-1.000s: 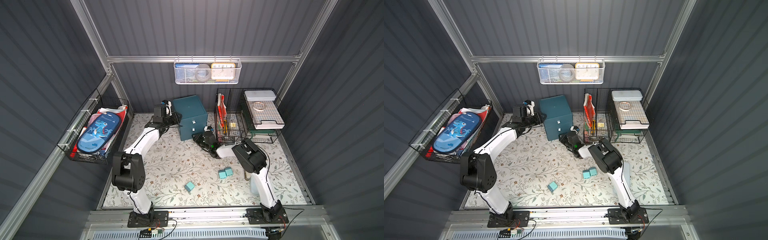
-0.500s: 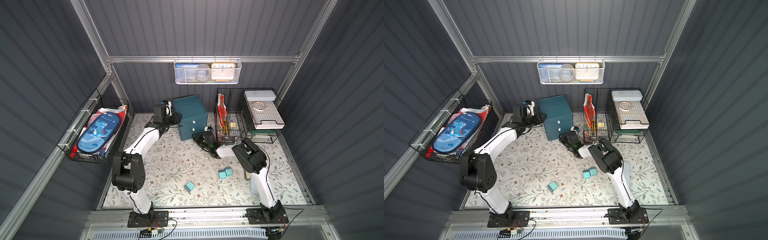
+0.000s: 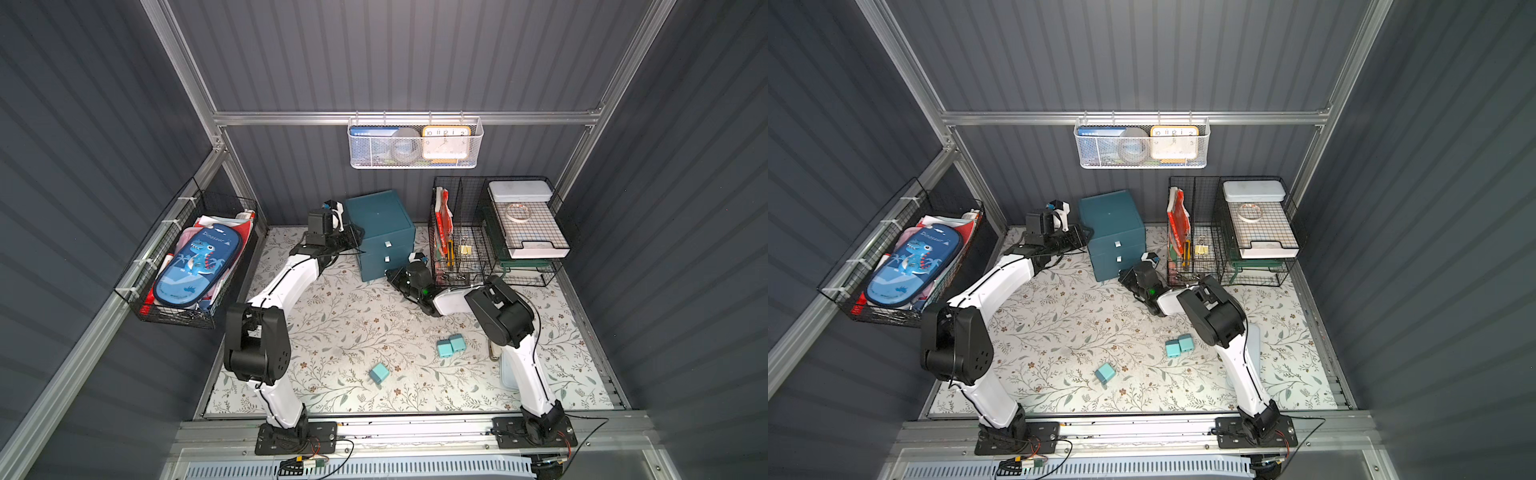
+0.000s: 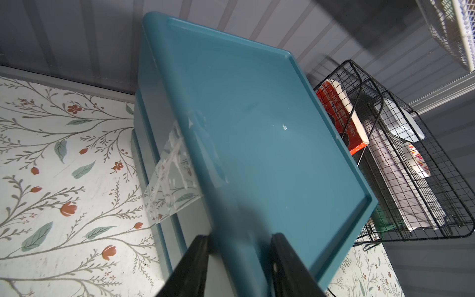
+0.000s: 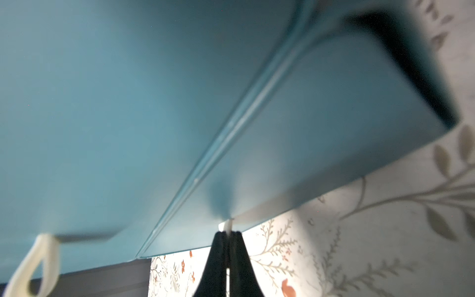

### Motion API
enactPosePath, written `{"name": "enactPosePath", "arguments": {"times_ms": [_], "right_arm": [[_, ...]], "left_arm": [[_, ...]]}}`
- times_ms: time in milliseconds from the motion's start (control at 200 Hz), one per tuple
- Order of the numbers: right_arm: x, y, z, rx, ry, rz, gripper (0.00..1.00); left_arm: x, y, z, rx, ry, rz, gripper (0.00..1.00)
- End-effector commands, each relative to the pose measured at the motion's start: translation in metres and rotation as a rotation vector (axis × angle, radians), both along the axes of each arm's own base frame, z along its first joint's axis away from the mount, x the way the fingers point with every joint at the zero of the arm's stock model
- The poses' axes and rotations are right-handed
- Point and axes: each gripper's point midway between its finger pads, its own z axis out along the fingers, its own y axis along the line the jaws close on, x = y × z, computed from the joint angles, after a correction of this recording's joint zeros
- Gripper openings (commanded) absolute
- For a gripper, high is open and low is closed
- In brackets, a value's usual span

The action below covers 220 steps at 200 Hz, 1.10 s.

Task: Place the plugs into the drawer by color
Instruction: Open the drawer in the storage box.

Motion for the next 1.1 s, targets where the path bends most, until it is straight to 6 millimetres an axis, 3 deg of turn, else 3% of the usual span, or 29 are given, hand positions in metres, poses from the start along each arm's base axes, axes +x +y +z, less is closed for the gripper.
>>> {"name": "enactPosePath", "arguments": {"times_ms": [0, 180, 460, 746, 1096], "right_arm": [[-0.018, 0.001, 0.022, -0.048, -0.044, 0.054, 0.00], [-0.049, -0.012, 0.024, -0.110, -0.031, 0.087, 0.00], [-0.097, -0.013, 0.018, -0.200, 0.006, 0.178, 0.00], [-0.122, -0.022, 0.008, -0.258, 0.032, 0.207, 0.00], [-0.132, -0.037, -0.004, -0.303, 0.056, 0.196, 0.00]], "left_arm": [[-0.037, -0.004, -0.097, 0.085, 0.307, -0.059, 0.43], [-0.037, -0.004, -0.093, 0.083, 0.300, -0.057, 0.43], [-0.038, -0.004, -0.090, 0.078, 0.293, -0.055, 0.43], [-0.038, -0.004, -0.087, 0.073, 0.285, -0.053, 0.44], [-0.040, -0.004, -0.087, 0.071, 0.285, -0.049, 0.44]]}}
